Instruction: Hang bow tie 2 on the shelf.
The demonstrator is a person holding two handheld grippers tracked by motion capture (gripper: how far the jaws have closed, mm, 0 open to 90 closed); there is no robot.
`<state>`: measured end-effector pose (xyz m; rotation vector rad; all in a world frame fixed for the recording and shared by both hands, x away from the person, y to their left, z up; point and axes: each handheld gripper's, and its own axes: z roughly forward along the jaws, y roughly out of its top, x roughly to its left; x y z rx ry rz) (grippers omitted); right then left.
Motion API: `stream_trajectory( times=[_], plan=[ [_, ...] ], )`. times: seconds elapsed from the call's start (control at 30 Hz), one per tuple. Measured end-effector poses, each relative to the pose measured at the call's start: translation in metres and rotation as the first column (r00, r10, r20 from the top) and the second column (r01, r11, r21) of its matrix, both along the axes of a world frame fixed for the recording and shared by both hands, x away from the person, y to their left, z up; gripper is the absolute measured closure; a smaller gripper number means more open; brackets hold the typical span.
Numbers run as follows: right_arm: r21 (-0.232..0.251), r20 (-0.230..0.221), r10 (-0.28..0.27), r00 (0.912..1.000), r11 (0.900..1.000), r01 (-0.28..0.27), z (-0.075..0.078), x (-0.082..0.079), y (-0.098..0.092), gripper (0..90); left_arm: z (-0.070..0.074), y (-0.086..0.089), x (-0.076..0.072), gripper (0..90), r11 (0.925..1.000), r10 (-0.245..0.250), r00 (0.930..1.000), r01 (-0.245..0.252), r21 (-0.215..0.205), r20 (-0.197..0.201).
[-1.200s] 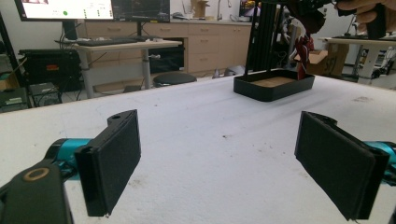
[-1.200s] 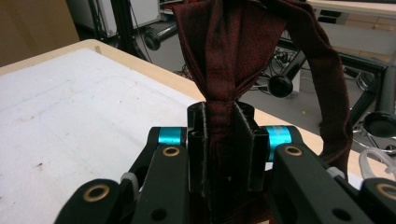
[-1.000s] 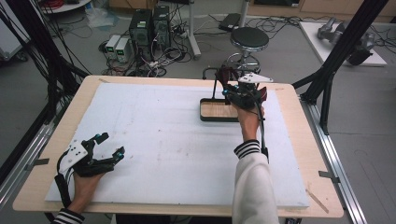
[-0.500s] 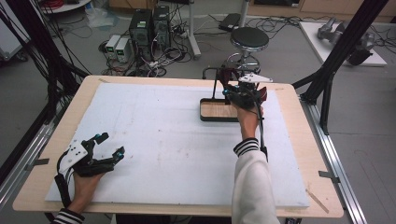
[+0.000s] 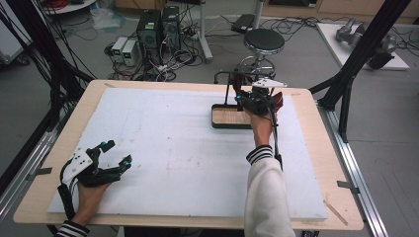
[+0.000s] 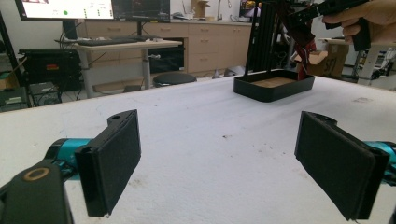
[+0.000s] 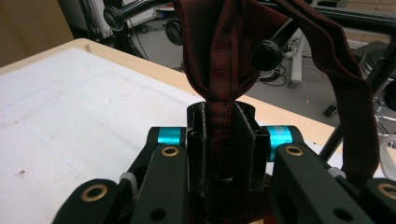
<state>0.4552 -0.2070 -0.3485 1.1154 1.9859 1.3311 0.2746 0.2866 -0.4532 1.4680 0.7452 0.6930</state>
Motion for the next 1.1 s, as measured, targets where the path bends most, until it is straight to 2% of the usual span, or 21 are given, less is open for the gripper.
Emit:
stream_trajectory(
  times=[0.13, 0.2, 0.27, 0.4, 0.57, 0.73, 0.9, 0.97, 1.1],
  plan=[
    [-0.011, -0.004, 0.012, 0.9999, 1.000, -0.012, -0.001, 0.000, 0.000, 73.5, 0.000, 0.000, 0.000, 14.8, 1.0000, 0.000, 1.0000, 0.000, 0.003, 0.003],
    [-0.009, -0.014, 0.015, 0.9998, 1.000, -0.015, -0.002, 0.001, 0.001, 68.4, 0.000, 0.000, 0.000, 14.8, 1.0000, 0.000, 1.0000, 0.000, 0.003, 0.003],
    [-0.040, -0.010, 0.019, 0.9998, 0.999, -0.020, -0.003, 0.001, 0.003, 61.7, 0.000, 0.000, 0.000, 14.8, 1.0000, 0.000, 1.0000, 0.000, 0.003, 0.003],
    [-0.057, -0.005, 0.023, 0.9997, 0.998, -0.023, -0.003, 0.001, 0.006, 53.5, 0.000, 0.000, 0.000, 14.8, 1.0000, 0.001, 1.0000, -0.001, 0.001, 0.004],
    [-0.055, -0.035, 0.029, 0.9990, 0.998, -0.031, -0.002, -0.002, 0.006, 37.0, 0.000, -0.001, 0.000, 14.8, 1.0000, 0.001, 1.0000, -0.002, 0.002, 0.003],
    [-0.065, -0.044, 0.061, 0.9972, 0.996, -0.064, 0.002, -0.010, 0.010, 27.0, 0.000, -0.001, 0.000, 14.8, 1.0000, 0.002, 1.0000, -0.002, 0.005, 0.003],
    [-0.028, -0.048, 0.102, 0.9936, 0.994, -0.103, 0.002, -0.030, 0.008, 21.5, 0.000, -0.001, 0.000, 14.8, 1.0000, 0.002, 1.0000, -0.002, 0.009, 0.002],
    [-0.012, -0.036, 0.121, 0.9920, 0.992, -0.122, 0.001, -0.040, 0.005, 20.5, 0.000, -0.001, 0.000, 14.8, 1.0000, 0.003, 1.0000, -0.003, 0.009, 0.000],
    [0.005, 0.017, 0.153, 0.9880, 0.988, -0.154, 0.000, -0.069, -0.005, 17.8, 0.000, -0.001, 0.000, 14.8, 0.9999, 0.004, 1.0000, -0.004, 0.010, 0.001]
  ],
)
